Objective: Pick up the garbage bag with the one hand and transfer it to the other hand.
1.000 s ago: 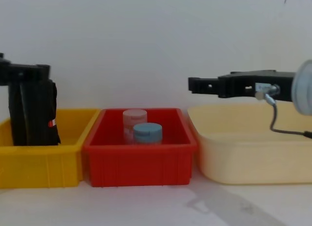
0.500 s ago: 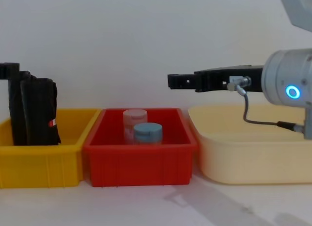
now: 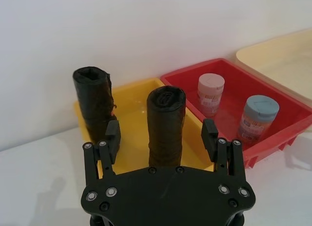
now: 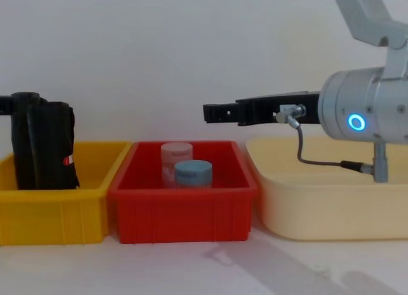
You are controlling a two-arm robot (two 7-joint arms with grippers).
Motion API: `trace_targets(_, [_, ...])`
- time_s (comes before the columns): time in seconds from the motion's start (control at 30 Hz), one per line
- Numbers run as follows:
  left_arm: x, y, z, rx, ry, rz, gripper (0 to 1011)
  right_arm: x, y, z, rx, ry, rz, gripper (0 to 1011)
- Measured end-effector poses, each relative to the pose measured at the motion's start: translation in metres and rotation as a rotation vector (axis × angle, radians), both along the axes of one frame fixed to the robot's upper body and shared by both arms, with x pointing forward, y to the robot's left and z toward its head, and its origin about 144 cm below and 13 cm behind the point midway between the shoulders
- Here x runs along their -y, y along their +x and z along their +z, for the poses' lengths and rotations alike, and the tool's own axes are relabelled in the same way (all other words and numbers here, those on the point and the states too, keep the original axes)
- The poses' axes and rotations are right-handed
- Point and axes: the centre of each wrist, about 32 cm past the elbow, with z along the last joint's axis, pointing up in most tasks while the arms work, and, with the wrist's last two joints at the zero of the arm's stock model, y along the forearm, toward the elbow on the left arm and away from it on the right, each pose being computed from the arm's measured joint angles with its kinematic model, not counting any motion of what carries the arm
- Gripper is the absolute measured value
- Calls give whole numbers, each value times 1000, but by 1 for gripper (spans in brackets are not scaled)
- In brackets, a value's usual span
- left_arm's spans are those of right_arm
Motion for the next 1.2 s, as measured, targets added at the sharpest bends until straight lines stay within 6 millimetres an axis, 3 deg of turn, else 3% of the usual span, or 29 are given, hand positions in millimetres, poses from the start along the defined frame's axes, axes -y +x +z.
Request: trace_targets(1.2, [7, 74, -11, -55, -1, -175, 1000, -13, 8, 1, -22, -13, 69, 1000])
